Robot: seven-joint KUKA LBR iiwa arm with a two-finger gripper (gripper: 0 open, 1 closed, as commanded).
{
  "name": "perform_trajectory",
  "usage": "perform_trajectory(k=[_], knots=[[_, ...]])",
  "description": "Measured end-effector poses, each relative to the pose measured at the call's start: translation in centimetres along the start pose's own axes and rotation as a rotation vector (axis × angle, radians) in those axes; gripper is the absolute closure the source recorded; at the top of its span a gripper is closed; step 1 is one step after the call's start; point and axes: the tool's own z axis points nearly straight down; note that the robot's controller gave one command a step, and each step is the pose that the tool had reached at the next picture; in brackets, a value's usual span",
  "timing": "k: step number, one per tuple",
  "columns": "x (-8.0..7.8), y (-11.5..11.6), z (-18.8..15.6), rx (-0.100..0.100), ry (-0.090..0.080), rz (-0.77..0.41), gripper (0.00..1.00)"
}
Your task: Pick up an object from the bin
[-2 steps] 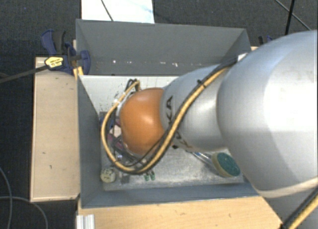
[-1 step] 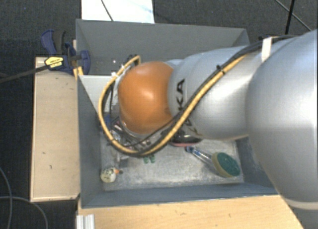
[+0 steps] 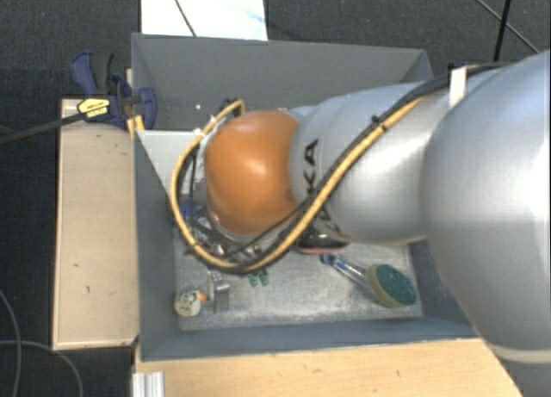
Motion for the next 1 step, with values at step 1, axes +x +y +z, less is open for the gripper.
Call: perform_trajectory(k=[1], knots=[[0.0,0.01,0.0,0.0,0.0,-0.001,1.0]])
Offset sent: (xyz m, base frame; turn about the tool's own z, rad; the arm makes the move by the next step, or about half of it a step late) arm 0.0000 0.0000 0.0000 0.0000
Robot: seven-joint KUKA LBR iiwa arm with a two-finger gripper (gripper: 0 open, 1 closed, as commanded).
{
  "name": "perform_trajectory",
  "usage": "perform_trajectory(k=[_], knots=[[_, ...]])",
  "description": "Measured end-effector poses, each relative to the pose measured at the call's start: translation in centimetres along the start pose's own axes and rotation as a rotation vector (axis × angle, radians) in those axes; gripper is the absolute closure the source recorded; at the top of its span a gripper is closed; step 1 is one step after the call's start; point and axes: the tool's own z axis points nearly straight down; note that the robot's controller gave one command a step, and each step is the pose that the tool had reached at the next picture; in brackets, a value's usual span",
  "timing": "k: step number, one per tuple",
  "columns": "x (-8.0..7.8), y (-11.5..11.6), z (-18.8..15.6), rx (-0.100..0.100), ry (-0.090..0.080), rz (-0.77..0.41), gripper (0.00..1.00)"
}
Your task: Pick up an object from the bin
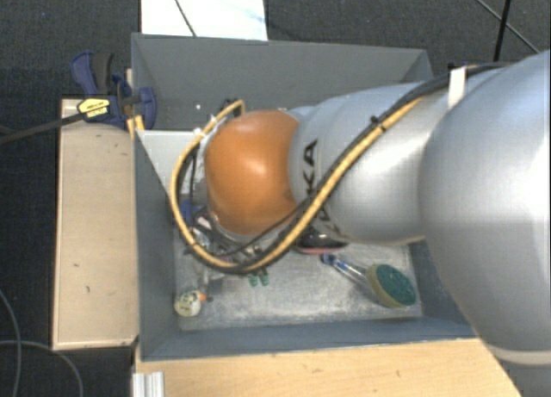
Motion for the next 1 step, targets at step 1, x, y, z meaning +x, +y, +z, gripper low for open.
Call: perform_trajectory(k=[1], knots=[[0.0,0.01,0.0,0.0,0.0,0.002,0.0]])
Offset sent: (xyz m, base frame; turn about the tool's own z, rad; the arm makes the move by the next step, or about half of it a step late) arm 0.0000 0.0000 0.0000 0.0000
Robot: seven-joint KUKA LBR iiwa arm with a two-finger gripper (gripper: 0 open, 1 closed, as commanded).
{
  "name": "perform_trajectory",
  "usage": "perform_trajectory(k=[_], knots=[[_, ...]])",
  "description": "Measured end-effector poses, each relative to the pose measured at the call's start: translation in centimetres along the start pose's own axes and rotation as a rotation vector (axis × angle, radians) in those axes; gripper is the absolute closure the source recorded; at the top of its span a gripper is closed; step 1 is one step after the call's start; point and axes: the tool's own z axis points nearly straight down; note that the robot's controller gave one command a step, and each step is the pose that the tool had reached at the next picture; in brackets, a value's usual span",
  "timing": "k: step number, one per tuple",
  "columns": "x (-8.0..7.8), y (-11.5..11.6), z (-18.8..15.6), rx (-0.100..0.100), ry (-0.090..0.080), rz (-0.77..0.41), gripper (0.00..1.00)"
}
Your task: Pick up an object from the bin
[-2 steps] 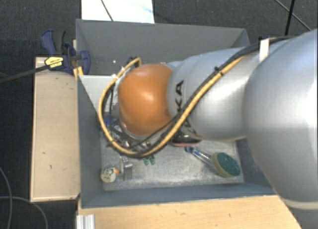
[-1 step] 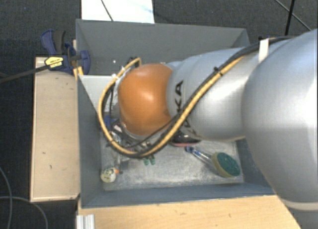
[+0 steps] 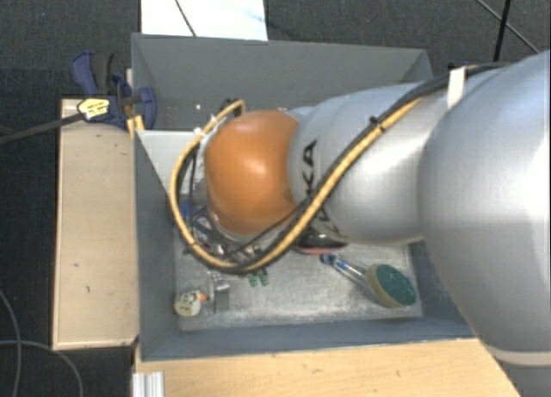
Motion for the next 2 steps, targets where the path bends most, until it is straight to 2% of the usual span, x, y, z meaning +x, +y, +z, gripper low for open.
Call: perform_trajectory(k=[1,2], knots=[[0.4,0.3,-3.3,0.001,-0.005,-0.459,0.0],[-0.3,0.5,7.3,0.0,0.007,-0.52,0.0]])
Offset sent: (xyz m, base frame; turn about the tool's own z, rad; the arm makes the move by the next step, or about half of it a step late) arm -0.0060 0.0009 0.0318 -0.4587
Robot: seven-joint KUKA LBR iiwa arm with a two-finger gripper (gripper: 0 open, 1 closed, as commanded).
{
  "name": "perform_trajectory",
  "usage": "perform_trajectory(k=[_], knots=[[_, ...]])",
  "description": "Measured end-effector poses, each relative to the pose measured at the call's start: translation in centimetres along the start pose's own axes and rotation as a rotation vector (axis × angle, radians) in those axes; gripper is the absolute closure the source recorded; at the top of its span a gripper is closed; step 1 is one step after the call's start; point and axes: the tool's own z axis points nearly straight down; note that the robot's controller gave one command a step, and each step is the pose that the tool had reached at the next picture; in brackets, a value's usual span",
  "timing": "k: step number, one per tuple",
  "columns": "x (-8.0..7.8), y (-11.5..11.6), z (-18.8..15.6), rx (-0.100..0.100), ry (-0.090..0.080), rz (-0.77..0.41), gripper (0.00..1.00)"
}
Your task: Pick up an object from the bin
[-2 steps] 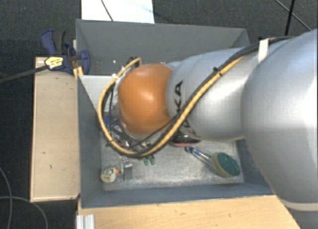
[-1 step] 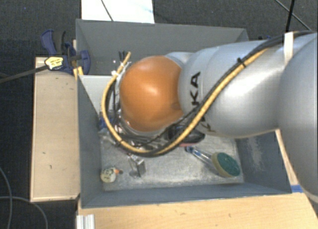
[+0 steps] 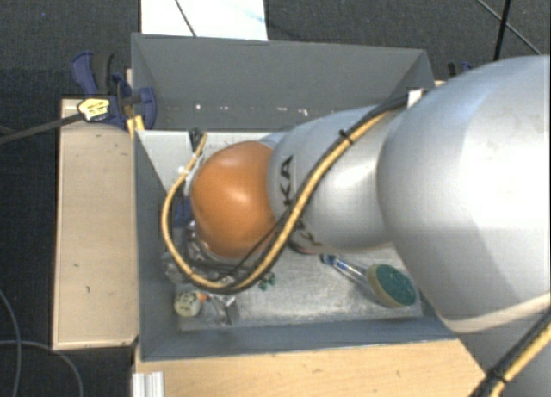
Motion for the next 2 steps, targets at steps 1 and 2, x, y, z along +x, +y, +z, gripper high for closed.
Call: perform_trajectory(k=[1,2], knots=[[-0.01,-0.33,-0.39,0.005,0.0,0.01,1.0],[-0.18,-0.11,-0.43,0.002,-0.005,0.012,0.0]])
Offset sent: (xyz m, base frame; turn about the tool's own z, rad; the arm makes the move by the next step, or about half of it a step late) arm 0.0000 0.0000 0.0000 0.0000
